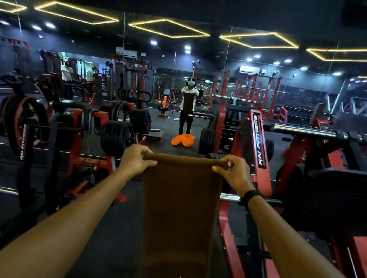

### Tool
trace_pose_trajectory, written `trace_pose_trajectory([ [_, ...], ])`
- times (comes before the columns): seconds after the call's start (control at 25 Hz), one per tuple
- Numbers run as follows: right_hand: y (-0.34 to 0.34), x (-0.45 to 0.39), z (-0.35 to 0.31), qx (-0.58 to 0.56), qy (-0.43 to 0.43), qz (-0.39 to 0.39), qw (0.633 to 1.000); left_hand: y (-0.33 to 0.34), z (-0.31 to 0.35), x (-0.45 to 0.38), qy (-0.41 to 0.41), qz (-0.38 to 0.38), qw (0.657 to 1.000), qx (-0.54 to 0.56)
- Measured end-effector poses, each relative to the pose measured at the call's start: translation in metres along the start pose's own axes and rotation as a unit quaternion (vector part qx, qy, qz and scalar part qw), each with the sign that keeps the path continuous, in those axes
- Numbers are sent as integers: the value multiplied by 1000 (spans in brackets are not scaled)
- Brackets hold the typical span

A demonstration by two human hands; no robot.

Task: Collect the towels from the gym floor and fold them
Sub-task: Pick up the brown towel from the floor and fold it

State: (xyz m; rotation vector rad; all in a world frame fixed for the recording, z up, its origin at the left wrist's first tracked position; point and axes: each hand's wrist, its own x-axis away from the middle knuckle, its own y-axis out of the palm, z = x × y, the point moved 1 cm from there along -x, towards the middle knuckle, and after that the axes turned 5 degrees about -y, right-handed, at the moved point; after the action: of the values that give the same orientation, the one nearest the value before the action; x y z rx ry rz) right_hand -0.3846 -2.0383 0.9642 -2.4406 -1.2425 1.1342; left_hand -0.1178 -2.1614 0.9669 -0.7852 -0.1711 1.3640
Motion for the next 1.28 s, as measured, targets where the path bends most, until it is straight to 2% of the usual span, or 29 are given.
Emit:
trace_pose_trajectory([
  [0.08, -1, -1, 2, 4, 4, -5, 1000, -1, 1, 3, 28, -10, 999, -33],
  [0.12, -2, -1, 7, 0, 18, -28, 999, 1, -1, 4, 24, -37, 998, -35],
  [0.2, -4, 4, 13, 18, 51, -141, 989, 3, -10, 8, -11, -145, 987, -67],
  [0.24, -6, 6, 16, 44, 58, -214, 974, 3, -14, 11, -34, -220, 971, -91],
  [0.28, -9, 4, 16, 50, 56, -261, 962, 3, -13, 11, -37, -263, 960, -86],
  [0.32, -13, 2, 13, 13, 49, -268, 962, 0, -6, 12, -16, -258, 965, -34],
  [0.36, -18, -1, 8, -87, 49, -235, 967, -3, 1, 10, 7, -213, 974, 72],
  [0.4, -22, -5, 4, -230, 67, -172, 956, -7, 10, 9, 13, -159, 967, 198],
  [0.44, -24, -10, 4, -362, 99, -149, 915, -10, 14, 4, 7, -146, 949, 280],
  [0.48, -20, -11, 8, -417, 131, -179, 882, -10, 14, 2, -10, -186, 940, 285],
  [0.56, 2, 5, 20, -316, 177, -306, 880, 2, -3, 12, -83, -331, 929, 145],
  [0.6, 13, 11, 29, -262, 187, -340, 884, 9, -20, 12, -117, -364, 918, 102],
  [0.64, 18, 12, 33, -246, 193, -334, 889, 14, -33, 10, -149, -358, 916, 104],
  [0.68, 19, 10, 32, -269, 198, -298, 894, 16, -39, 6, -175, -329, 915, 152],
  [0.8, 16, -2, 18, -365, 197, -192, 889, 12, -25, 0, -198, -210, 912, 291],
  [0.88, 17, -7, 11, -376, 186, -175, 891, 11, -15, -4, -202, -164, 917, 302],
  [0.96, 20, -7, 14, -370, 200, -150, 895, 8, -14, -7, -191, -144, 922, 303],
  [1.04, 20, -7, 20, -315, 188, -170, 914, 3, -19, -10, -178, -178, 924, 287],
  [1.12, 19, -7, 27, -156, 126, -187, 962, 3, -23, -10, -101, -212, 963, 133],
  [1.16, 19, -8, 28, -79, 82, -200, 973, 4, -23, -9, -59, -214, 974, 48],
  [1.2, 19, -8, 26, -20, 51, -218, 974, 5, -21, -8, -22, -213, 977, -7],
  [1.28, 16, -4, 18, 12, 31, -235, 971, 2, -14, -3, 16, -197, 980, -22],
])
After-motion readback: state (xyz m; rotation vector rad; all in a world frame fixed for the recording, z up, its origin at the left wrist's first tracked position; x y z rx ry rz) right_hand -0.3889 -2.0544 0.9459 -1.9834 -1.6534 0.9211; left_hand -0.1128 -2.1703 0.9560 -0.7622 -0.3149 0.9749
